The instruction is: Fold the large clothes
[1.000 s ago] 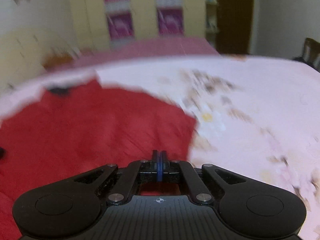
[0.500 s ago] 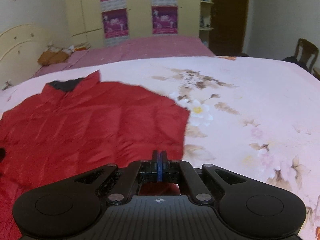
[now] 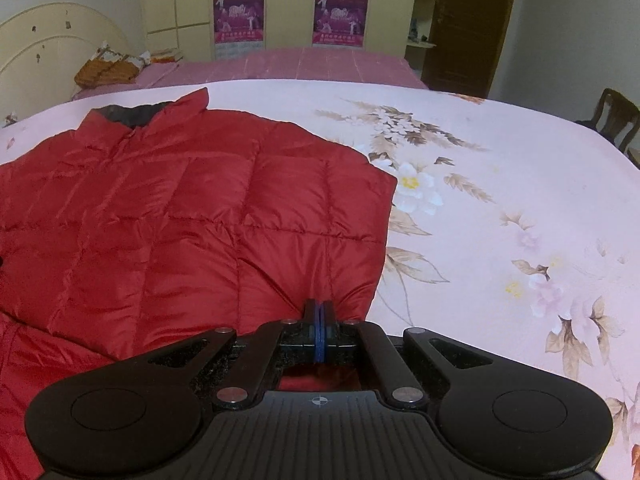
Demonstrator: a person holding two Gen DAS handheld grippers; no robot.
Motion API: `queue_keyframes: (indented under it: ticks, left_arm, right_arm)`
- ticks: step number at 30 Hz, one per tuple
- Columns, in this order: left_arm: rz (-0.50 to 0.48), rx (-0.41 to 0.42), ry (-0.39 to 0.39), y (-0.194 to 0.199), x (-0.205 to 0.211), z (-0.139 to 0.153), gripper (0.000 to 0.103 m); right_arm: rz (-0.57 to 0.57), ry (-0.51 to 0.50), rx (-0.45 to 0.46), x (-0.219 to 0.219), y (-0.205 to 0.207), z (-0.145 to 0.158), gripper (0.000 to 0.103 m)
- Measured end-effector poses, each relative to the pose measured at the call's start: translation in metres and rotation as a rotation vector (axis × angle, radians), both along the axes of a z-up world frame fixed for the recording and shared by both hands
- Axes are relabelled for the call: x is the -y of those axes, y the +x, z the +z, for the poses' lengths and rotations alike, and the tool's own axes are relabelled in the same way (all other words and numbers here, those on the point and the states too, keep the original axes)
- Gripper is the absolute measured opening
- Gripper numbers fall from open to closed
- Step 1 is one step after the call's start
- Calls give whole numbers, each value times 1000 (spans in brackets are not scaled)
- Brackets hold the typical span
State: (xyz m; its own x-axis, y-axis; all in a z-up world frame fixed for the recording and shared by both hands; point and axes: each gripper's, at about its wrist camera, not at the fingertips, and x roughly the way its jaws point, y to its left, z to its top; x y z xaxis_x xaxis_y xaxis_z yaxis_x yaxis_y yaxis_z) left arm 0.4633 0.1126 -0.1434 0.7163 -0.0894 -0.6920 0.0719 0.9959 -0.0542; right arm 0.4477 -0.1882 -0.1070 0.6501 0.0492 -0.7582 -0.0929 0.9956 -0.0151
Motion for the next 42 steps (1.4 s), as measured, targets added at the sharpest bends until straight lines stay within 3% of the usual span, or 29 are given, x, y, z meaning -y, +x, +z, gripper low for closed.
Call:
queue_keyframes:
  ticks: [9, 10, 12, 13, 14, 15, 16, 24, 32, 34, 39, 42]
  left_arm:
    - [4, -13, 8, 3, 1, 2, 47]
    - [18, -10, 17, 1, 2, 5, 52]
    - [45, 33, 16, -7, 2, 14, 87]
    - [69, 65, 17, -15, 1, 20, 96]
    - [92, 83, 22, -21, -1, 24, 101]
    - [107, 97, 16, -28, -4, 29, 101]
    - [123, 100, -1, -35, -10, 32, 100]
    - [371, 95, -66, -106, -84, 37, 92]
    - [810, 119, -188, -216, -176, 30, 83]
    - [893, 154, -226, -239, -192, 33, 83]
    - [1066, 192, -441, -274, -234, 12, 76]
    - [1136, 310, -587, -284, -258, 2, 74]
  right_arm:
    - [14, -46, -14, -6, 2, 1, 0]
    - [12, -49, -17, -7, 2, 2, 0]
    - [-11, -51, 7, -7, -3, 13, 0]
    - [-20, -51, 35, -7, -8, 19, 4]
    - [-25, -41, 67, -5, -15, 26, 17]
    - [-36, -35, 89, -3, -21, 30, 70]
    - [-46, -31, 124, -2, -27, 34, 94]
    - [-35, 9, 182, -4, -53, 54, 94]
    - [25, 47, 161, -14, -49, 49, 94]
    - [24, 49, 162, -16, -46, 46, 85]
    - [-5, 55, 167, -19, -41, 41, 84]
    - [-14, 61, 169, -20, -40, 43, 84]
